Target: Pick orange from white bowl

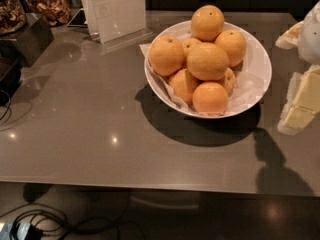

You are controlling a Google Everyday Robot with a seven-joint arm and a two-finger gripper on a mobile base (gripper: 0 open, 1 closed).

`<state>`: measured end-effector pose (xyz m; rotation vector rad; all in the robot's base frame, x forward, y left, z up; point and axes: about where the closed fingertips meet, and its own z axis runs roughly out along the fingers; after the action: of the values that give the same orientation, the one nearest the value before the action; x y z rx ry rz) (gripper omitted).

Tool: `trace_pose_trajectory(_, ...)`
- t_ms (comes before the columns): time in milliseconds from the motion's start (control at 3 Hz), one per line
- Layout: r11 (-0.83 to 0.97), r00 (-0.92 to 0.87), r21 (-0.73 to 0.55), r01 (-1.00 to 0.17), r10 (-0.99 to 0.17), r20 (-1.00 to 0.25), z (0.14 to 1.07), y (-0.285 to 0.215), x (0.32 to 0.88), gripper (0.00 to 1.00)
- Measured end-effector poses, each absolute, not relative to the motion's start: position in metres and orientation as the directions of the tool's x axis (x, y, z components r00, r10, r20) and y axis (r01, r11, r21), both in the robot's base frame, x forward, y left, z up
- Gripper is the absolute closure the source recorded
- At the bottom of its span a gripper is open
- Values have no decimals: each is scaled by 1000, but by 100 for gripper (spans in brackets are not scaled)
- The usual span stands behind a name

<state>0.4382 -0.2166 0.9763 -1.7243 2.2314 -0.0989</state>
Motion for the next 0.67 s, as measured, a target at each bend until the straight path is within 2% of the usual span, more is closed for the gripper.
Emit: trace_pose_trajectory(667, 251, -198, -250, -935, -956, -218, 976, -206, 444, 0)
